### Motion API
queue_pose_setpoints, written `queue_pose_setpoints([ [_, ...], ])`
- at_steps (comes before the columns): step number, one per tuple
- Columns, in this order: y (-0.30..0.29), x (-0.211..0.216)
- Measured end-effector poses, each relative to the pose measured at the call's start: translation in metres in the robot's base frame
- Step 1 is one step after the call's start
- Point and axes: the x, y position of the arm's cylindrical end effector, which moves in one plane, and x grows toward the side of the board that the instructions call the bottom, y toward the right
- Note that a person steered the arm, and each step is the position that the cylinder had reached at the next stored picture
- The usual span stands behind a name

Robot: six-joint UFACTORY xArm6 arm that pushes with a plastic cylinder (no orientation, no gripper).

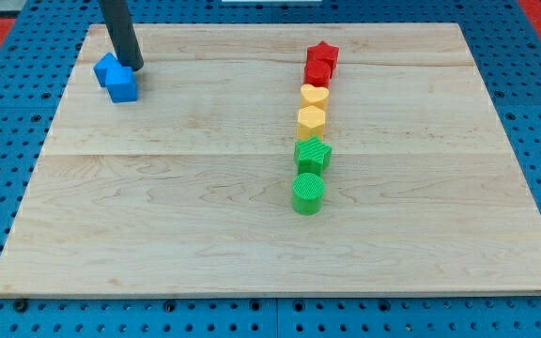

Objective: Push the blue cube to the green circle

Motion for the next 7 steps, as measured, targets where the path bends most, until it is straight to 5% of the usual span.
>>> queue_pose_setpoints([
  [1,0.006,0.049],
  [4,-0.026,0.109],
  [6,-0.065,0.098],
  [7,-0.09,0.137],
])
